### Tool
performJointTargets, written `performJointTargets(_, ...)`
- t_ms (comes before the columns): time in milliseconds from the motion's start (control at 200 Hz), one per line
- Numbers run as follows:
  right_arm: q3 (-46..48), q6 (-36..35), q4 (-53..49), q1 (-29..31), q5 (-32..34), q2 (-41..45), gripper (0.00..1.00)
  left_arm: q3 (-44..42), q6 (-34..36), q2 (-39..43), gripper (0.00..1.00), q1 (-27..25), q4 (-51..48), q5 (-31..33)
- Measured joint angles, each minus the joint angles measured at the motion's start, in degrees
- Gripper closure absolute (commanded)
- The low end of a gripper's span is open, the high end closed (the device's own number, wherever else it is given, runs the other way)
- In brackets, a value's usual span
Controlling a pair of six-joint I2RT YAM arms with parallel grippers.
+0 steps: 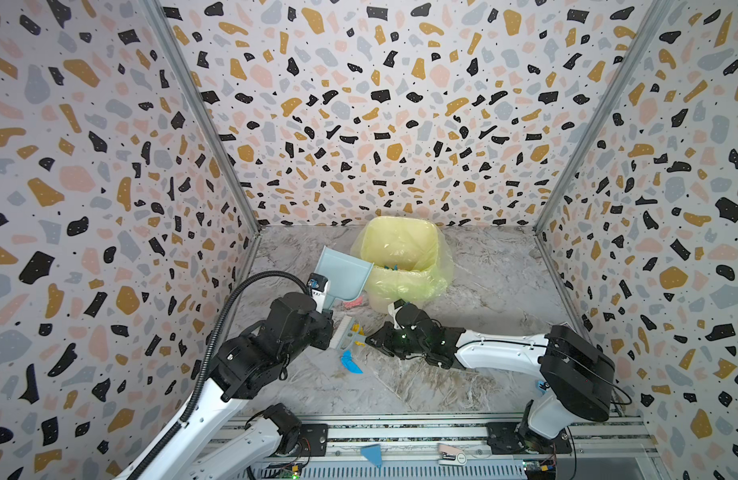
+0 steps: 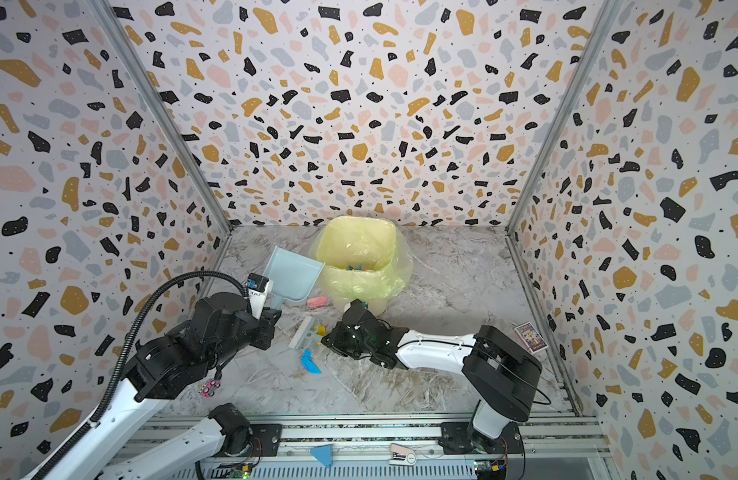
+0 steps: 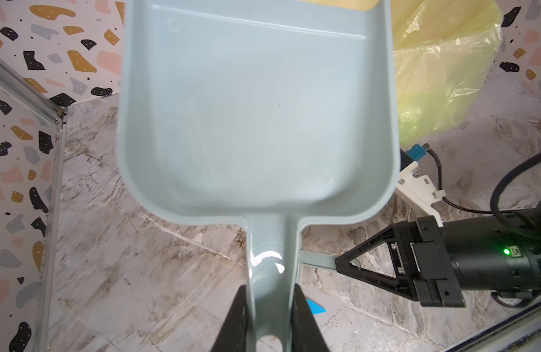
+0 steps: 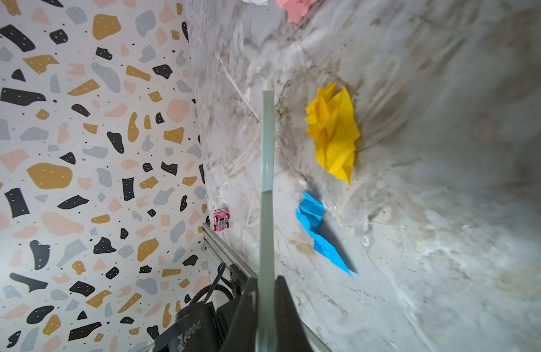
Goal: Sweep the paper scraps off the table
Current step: 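Move the brush toward the yellow and blue scraps with the right gripper, then bring the dustpan near the scraps while the right gripper positions the brush behind them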
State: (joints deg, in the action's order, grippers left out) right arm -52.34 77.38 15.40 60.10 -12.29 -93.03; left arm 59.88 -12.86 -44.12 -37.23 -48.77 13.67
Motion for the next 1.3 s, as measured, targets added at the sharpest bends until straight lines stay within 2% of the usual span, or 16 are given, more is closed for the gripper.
performJointTargets(260, -7.5, -5.0, -1.5, -0.2, -3.1, -6.1, 1.00, 0.0, 0.0, 0.0, 0.92, 0.0, 0.0, -0.8)
performJointTargets(451, -7.8, -10.3, -8.9, -1.4, -5.1, -8.1, 1.00, 0.0, 0.0, -0.3, 0.92, 0.0, 0.0, -1.2)
performJointTargets(566, -5.9, -13.6, -12.6, -3.5, -6.6, -5.0, 1.00, 0.0, 0.0, -0.5, 0.91, 0.0, 0.0, -1.3)
performJointTargets(966, 5.4, -22.2, -31.3, -12.7, -8.1, 15.0, 1.00, -1.2, 0.0, -1.1, 0.89, 0.0, -0.1, -4.2)
performJointTargets(1146, 2.8, -25.9, -38.3, -14.1, -8.6, 18.3, 1.00, -1.4, 0.0, -1.4, 0.88, 0.0, -0.1, -5.0)
performJointTargets(1302, -4.6, -29.2, -40.8, -10.2, -9.3, 14.9, 1.00, -1.4, 0.0, -1.9, 0.88, 0.0, 0.0, -5.7)
